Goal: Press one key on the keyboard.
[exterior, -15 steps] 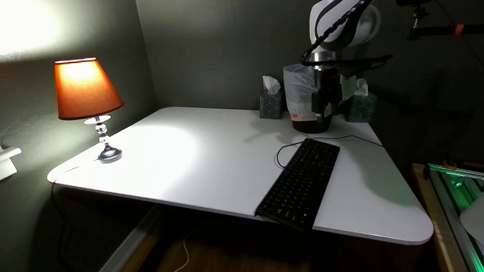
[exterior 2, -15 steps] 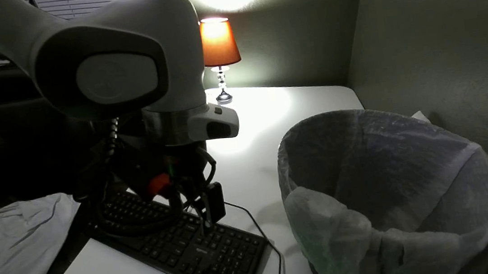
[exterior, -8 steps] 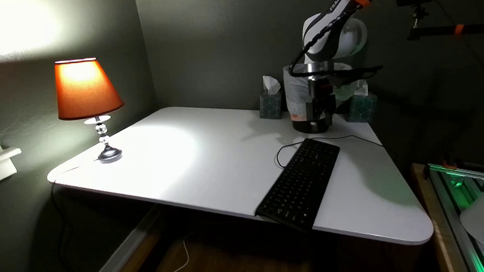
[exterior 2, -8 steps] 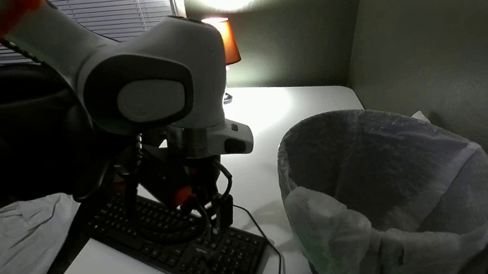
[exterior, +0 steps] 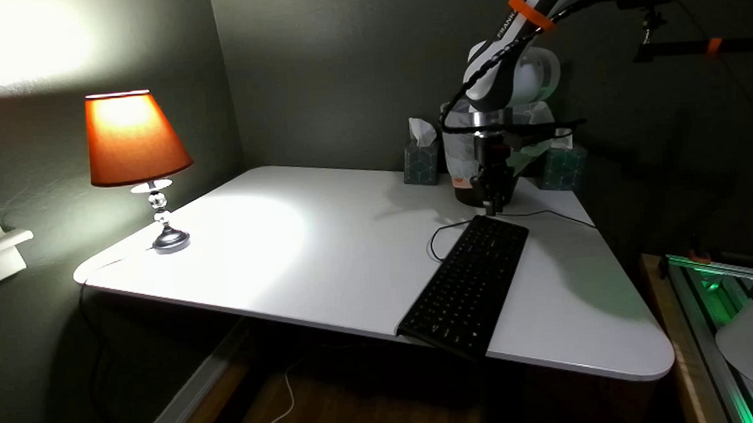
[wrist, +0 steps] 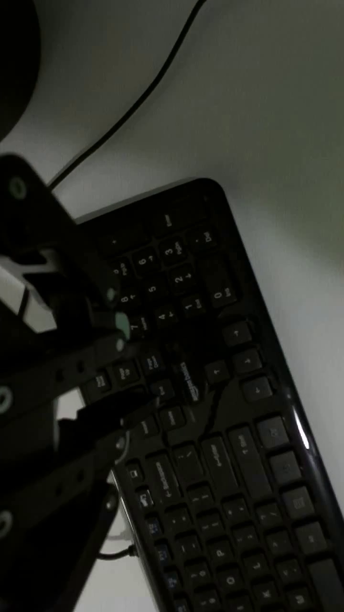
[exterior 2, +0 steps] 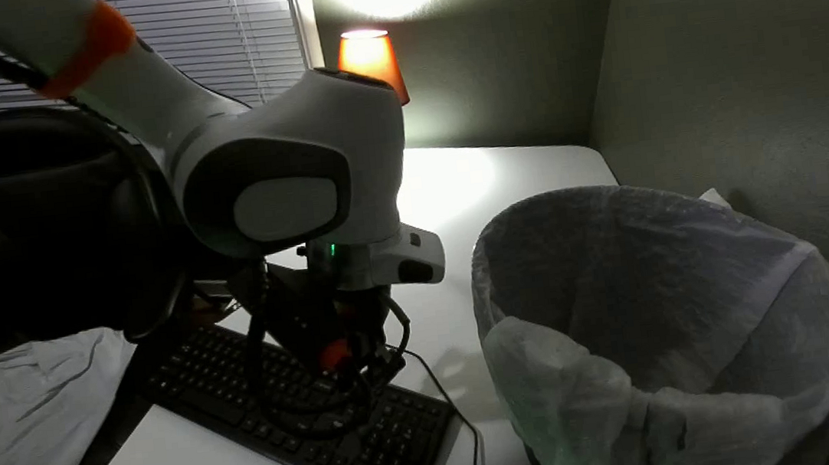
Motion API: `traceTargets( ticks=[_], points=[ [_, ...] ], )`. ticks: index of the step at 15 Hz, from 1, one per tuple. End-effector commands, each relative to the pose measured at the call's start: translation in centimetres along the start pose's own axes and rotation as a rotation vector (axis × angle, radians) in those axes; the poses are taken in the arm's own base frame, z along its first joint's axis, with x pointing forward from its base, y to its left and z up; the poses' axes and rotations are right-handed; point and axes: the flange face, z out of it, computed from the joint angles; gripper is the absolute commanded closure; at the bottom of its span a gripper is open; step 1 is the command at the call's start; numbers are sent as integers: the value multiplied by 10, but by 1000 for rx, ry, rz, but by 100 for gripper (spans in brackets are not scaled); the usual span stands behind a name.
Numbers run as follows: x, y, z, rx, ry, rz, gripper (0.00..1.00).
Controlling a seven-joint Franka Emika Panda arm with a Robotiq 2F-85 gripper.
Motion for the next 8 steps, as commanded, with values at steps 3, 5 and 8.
traceTargets(
  ticks=[3,5,8],
  points=[
    [12,8,20,31,49,37,100],
    [16,10,26,49,54,59,100],
    [21,13,31,87,61,103,100]
  ],
)
